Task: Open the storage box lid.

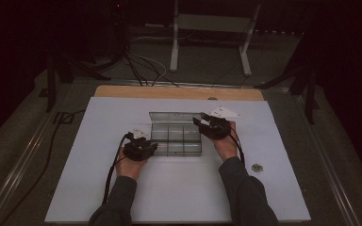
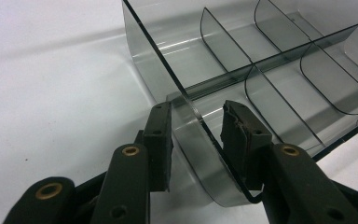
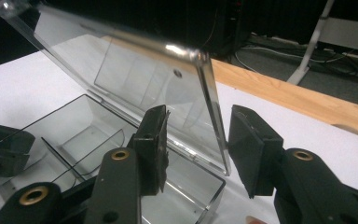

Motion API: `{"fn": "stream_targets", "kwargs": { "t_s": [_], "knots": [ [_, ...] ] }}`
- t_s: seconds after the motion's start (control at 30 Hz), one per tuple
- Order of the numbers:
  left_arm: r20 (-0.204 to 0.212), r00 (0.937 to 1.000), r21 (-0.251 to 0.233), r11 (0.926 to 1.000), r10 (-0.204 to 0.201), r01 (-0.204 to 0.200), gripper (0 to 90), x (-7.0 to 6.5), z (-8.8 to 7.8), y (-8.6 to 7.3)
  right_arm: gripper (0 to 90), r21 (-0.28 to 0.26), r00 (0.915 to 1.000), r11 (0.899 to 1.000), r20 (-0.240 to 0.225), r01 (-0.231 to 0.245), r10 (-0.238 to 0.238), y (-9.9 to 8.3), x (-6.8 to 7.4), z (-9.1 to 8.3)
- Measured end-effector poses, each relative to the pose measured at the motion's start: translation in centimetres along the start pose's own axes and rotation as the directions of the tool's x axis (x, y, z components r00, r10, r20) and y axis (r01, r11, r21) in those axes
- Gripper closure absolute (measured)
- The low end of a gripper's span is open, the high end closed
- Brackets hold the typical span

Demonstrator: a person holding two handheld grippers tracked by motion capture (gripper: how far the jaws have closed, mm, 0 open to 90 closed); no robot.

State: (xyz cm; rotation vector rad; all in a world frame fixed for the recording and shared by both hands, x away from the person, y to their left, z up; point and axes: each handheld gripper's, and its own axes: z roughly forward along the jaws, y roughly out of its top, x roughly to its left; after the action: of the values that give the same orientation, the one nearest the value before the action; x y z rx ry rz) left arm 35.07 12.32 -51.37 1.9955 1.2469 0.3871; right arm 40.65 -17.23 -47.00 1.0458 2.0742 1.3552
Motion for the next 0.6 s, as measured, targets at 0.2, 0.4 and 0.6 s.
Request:
{"fn": "stream_targets", "kwargs": {
  "t_s": [0.2, 0.4, 0.6],
  "knots": [
    [0.002, 1.0, 0.004, 1.0, -0.004, 0.004, 65.9, -0.3, -0.2, -0.2, 59.3, 0.018, 0.9997, 1.0, -0.001, -0.023, 0.023, -0.4, -0.3, 0.6],
    [0.012, 0.9998, 0.0, 0.9998, -0.017, 0.017, 65.5, -0.3, -0.3, -0.3, 61.8, 0.015, 0.9997, 1.0, -0.001, -0.025, 0.025, -0.6, -0.6, 0.8],
    [0.019, 0.9998, 0.005, 0.9999, -0.011, 0.011, 65.5, -0.4, -0.3, -0.3, 62.7, 0.057, 0.9999, 0.998, 0.011, -0.011, 0.01, -1.1, -0.8, 1.4]
  ]
}}
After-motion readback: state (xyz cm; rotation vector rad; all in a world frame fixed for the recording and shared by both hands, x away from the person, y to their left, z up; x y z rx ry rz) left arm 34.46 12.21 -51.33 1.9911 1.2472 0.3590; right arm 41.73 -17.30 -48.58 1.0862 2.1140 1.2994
